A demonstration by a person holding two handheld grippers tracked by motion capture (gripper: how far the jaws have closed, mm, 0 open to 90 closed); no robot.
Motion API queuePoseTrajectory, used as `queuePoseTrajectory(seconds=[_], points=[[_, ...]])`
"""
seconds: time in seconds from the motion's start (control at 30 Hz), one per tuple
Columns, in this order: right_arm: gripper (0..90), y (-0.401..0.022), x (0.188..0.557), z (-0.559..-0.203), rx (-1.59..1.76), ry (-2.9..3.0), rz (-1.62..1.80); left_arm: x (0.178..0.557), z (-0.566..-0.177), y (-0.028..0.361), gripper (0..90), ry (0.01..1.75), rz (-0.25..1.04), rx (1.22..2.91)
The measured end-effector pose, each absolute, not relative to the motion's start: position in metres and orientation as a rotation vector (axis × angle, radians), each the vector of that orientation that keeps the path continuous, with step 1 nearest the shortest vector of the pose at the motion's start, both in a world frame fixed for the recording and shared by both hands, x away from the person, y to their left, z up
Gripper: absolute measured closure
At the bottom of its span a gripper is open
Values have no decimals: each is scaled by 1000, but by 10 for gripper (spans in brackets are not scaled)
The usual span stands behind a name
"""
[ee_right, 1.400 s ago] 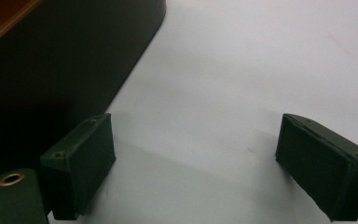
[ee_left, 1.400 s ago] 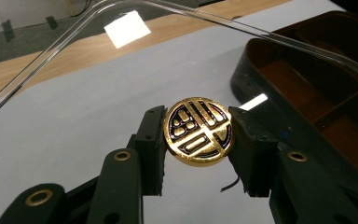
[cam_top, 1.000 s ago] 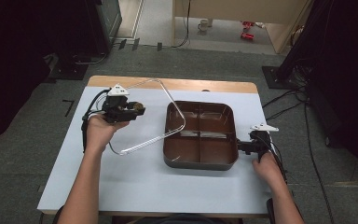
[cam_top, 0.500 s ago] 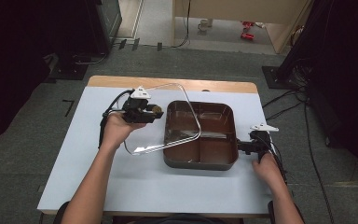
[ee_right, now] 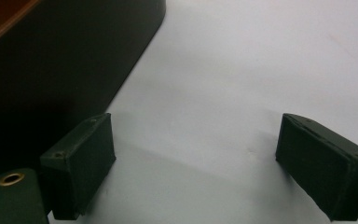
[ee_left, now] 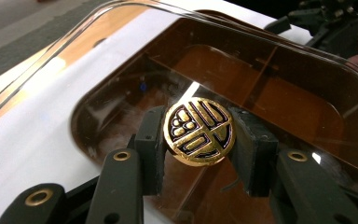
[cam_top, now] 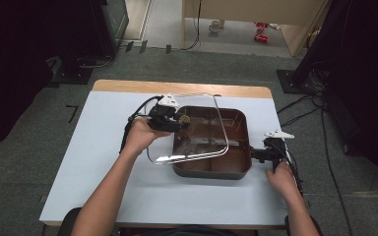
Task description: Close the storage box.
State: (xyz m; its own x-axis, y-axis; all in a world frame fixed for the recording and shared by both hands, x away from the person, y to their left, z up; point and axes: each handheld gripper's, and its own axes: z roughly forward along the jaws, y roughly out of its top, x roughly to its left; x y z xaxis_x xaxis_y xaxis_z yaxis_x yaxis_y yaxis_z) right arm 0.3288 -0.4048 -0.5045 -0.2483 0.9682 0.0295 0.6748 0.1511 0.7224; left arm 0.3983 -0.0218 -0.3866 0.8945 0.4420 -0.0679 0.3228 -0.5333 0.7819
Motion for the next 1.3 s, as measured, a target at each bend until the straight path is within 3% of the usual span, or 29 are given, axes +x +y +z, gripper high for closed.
queuePoseTrajectory(seconds=[0.33,0.97,1.3], points=[[109,-405,329,-504,1563,1990,876,397,-397,-43,592,484,101,2171],[109,-405,329,-504,1565,1989,878,399,-420,-101,592,335,81,2292],[109,-405,329,-504,1565,1988,878,401,-424,-104,592,349,48,2265]])
